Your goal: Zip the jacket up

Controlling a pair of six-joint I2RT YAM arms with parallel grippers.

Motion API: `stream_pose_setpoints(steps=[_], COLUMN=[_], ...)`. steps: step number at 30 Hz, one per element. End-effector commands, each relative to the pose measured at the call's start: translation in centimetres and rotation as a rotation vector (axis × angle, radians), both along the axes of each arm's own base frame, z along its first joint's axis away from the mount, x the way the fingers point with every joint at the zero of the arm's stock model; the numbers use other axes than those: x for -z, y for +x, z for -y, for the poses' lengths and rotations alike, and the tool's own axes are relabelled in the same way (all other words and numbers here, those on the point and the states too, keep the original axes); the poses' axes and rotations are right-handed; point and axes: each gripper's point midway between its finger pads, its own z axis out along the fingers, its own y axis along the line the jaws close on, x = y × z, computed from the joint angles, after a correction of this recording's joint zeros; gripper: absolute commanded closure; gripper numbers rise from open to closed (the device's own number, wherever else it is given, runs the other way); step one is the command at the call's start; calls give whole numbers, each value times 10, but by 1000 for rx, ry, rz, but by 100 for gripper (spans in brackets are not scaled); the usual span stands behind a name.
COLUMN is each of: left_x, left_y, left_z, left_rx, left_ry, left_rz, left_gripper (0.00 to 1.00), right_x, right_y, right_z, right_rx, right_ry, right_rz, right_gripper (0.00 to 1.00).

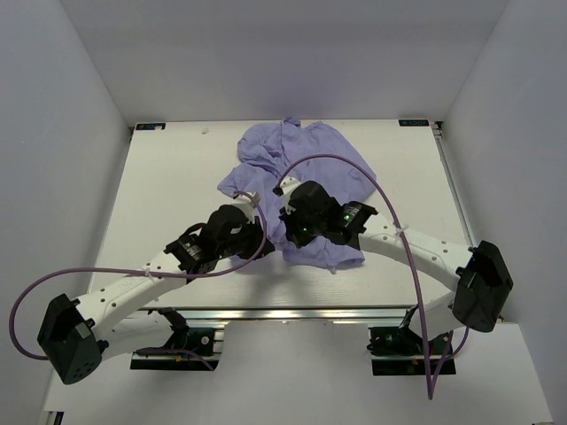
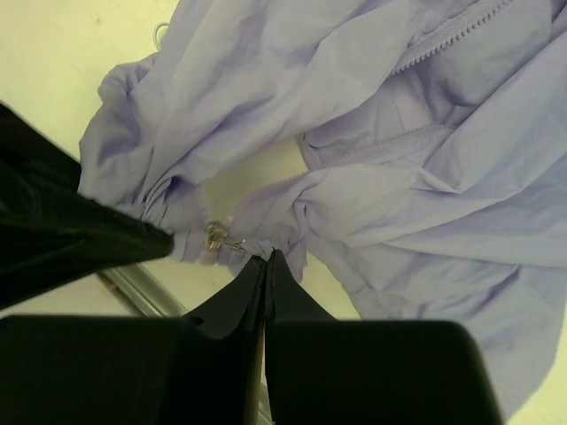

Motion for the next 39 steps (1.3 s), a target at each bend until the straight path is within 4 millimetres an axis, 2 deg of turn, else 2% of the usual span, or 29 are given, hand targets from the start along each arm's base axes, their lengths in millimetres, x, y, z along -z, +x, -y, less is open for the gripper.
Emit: stream_pose_setpoints(steps=[1, 7, 9, 16, 19, 22, 23, 26, 27, 31, 33, 37, 38, 39], left_x=[-21, -32, -34, -40, -49, -53, -56, -68, -72, -100, -106, -108, -105, -106], left_y=[12, 24, 24, 23, 24, 25, 26, 31, 32, 30, 28, 29, 23, 21], left_z=[0, 2, 2, 0, 0, -2, -4, -10, -11, -12, -12, -14, -5, 0], left_rx=[2, -18, -16, 26, 65, 86, 84, 73, 95, 165, 221, 280, 342, 388], left_ry=[33, 23, 22, 66, 75, 96, 102, 130, 145, 157, 186, 261, 246, 253], left_rz=[81, 142, 148, 169, 224, 272, 283, 333, 366, 493, 543, 584, 572, 599], left_gripper=[95, 95, 94, 85, 67, 34, 17, 10, 2, 2, 2, 2, 2, 2], right_x=[-19, -26, -33, -38, -38, -40, -37, -40, -39, -45, -42, -44, -47, -49], right_y=[-9, -5, 4, 2, 1, 2, 3, 6, 6, 11, 13, 21, 23, 17], right_z=[11, 12, 12, 2, 1, -1, 0, -1, 1, -2, 0, 3, 3, -1], right_rx=[-87, -173, -172, -209, -196, -167, -156, -136, -133, -125, -119, -99, -95, -131], right_ry=[-52, -48, -46, -33, -45, -48, -62, -74, -91, -100, -108, -99, -94, -68], right_rz=[10, 122, 186, 167, 125, 95, 82, 74, 65, 65, 43, 9, 14, -12], right_gripper=[100, 100, 100, 100, 100, 100, 100, 100, 100, 100, 100, 100, 100, 100])
